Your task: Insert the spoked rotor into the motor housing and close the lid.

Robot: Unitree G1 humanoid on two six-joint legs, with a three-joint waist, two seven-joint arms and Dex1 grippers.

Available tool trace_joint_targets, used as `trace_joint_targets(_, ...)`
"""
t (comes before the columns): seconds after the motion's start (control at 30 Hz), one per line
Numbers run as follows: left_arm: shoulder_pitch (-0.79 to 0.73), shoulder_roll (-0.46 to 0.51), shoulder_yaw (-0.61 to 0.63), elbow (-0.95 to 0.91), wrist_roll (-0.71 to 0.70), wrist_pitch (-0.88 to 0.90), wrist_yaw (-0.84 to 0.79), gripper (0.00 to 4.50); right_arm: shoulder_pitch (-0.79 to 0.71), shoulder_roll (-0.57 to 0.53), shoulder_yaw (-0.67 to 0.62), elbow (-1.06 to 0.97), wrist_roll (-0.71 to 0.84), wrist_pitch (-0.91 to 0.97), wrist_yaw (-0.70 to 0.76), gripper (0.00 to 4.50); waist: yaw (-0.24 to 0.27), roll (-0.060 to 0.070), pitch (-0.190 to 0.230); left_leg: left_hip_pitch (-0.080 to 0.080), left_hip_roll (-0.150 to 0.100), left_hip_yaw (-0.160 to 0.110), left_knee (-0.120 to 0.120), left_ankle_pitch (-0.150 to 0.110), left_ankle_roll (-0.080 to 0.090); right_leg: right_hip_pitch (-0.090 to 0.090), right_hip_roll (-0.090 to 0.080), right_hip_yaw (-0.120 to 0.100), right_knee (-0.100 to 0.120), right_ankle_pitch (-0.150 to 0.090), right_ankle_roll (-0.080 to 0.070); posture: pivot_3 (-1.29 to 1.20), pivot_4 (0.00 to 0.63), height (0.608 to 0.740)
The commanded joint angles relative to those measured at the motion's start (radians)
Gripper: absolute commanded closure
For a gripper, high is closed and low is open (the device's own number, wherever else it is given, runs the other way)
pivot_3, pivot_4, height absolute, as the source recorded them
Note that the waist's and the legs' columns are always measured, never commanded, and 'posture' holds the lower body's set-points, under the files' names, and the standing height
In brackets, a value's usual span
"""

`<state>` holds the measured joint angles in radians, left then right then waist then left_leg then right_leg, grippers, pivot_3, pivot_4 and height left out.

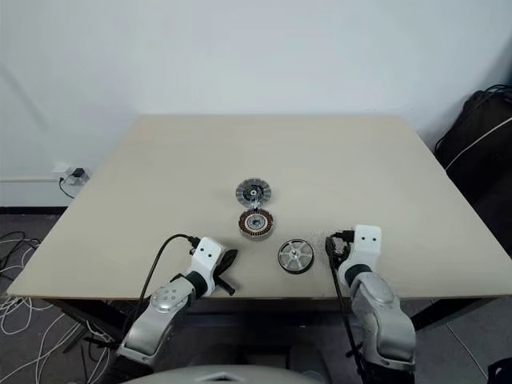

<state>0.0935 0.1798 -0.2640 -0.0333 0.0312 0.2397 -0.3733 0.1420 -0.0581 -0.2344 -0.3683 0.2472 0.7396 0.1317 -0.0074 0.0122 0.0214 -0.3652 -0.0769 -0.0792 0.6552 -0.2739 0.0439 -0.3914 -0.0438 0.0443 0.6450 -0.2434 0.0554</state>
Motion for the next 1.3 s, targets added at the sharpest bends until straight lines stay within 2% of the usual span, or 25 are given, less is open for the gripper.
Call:
trace_joint_targets(0.03,-0.026,0.0,-0.009,0.0,0.001,-0.002,-0.009,4.5,-0.005,0.029,-0.084,-0.053,0.113,0.037,0.003,0.63,-0.001,0.001,0.0,0.0,0.0,0.0,0.0,0.0,0.0,0.0,0.0,0.0,0.0,0.0,0.0,0.0,0.0,0.74)
trace_joint_targets(0.1,-0.027,0.0,-0.01,0.004,0.001,-0.003,-0.01,4.5,-0.005,0.042,-0.118,-0.052,0.168,0.057,0.008,0.02,-0.001,0.001,0.0,0.0,0.0,0.0,0.0,0.0,0.0,0.0,0.0,0.0,0.0,0.0,0.0,0.0,0.0,0.74)
trace_joint_targets(0.47,-0.021,0.001,-0.005,0.001,-0.003,0.001,-0.005,4.5,-0.012,0.098,-0.247,-0.016,0.58,0.249,0.027,0.02,-0.001,0.002,0.001,-0.001,0.0,0.0,0.0,0.0,0.001,-0.001,-0.001,0.0,0.0,0.0,0.0,0.0,0.0,0.74)
trace_joint_targets(0.7,-0.01,0.004,0.0,-0.008,-0.004,0.003,0.004,4.5,0.009,0.104,-0.253,0.048,0.708,0.289,0.009,0.02,-0.002,0.002,0.001,-0.003,0.0,0.0,0.0,-0.001,0.001,-0.001,-0.001,0.0,-0.001,0.0,0.0,0.0,0.0,0.74)
trace_joint_targets(1.07,-0.002,0.004,0.003,-0.018,-0.004,0.011,0.006,4.5,0.045,0.085,-0.223,0.097,0.788,0.298,-0.012,0.02,-0.002,0.003,0.001,-0.004,0.0,0.0,0.0,-0.001,0.002,-0.003,-0.001,0.0,-0.001,0.0,0.0,0.0,0.0,0.74)
trace_joint_targets(1.3,-0.003,0.004,0.0,-0.015,-0.003,0.011,0.004,4.5,0.064,0.103,-0.234,0.169,0.909,0.308,-0.017,0.02,-0.003,0.003,0.002,-0.006,0.0,0.0,0.0,-0.001,0.002,-0.004,-0.001,0.0,-0.002,-0.001,0.001,0.0,0.0,0.74)
